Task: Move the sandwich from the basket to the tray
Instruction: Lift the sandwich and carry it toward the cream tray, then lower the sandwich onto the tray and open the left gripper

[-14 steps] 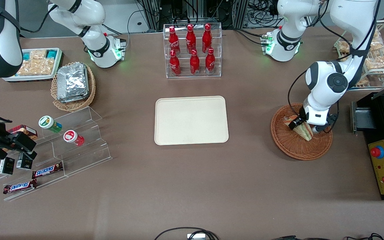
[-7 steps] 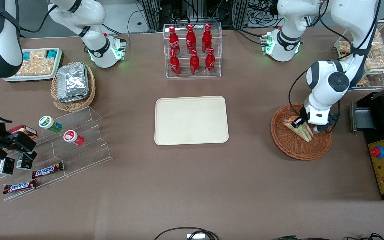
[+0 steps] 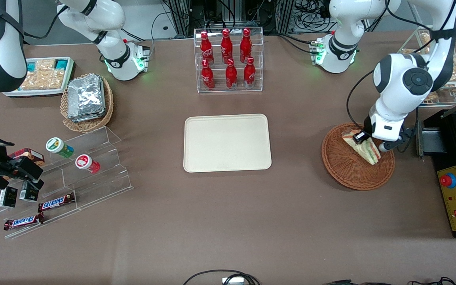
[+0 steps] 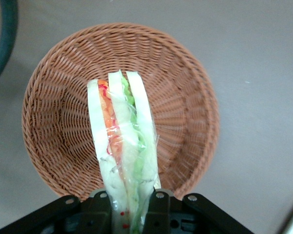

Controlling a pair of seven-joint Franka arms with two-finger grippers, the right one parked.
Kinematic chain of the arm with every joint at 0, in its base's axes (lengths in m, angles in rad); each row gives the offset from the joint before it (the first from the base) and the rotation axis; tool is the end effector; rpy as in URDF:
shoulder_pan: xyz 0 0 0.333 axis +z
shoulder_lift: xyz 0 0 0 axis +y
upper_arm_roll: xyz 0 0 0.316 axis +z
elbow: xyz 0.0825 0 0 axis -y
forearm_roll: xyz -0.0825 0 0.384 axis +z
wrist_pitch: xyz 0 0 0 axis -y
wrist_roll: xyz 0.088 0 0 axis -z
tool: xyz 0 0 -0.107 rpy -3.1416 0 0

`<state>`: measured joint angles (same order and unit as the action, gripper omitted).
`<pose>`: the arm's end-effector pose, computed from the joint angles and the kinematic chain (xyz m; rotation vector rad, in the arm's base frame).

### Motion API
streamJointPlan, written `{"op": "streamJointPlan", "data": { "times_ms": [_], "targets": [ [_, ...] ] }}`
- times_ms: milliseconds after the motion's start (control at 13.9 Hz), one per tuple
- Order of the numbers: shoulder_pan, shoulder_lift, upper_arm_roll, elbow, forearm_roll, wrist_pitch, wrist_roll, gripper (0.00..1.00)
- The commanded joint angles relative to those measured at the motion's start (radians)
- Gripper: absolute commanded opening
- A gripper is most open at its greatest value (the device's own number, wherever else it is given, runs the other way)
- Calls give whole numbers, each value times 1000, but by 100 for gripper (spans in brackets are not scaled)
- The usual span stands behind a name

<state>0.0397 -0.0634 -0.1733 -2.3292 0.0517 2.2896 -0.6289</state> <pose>0.4963 -0.0657 0.3657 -3.0204 -0.7103 -0.0616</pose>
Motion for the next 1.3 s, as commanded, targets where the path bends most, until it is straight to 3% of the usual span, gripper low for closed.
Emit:
{"op": "streamJointPlan", "data": {
  "times_ms": [0, 288, 577, 793, 1225],
  "targets": [
    [-1, 25, -66, 178, 7, -180, 11, 0],
    [-1, 88, -198, 327, 5, -268, 1, 0],
    [-1, 119, -336, 356, 11, -266, 8, 0],
    [-27, 169, -434, 360, 129, -254, -15, 0],
    [-187, 302, -440, 355, 224, -141, -86, 0]
  ]
}}
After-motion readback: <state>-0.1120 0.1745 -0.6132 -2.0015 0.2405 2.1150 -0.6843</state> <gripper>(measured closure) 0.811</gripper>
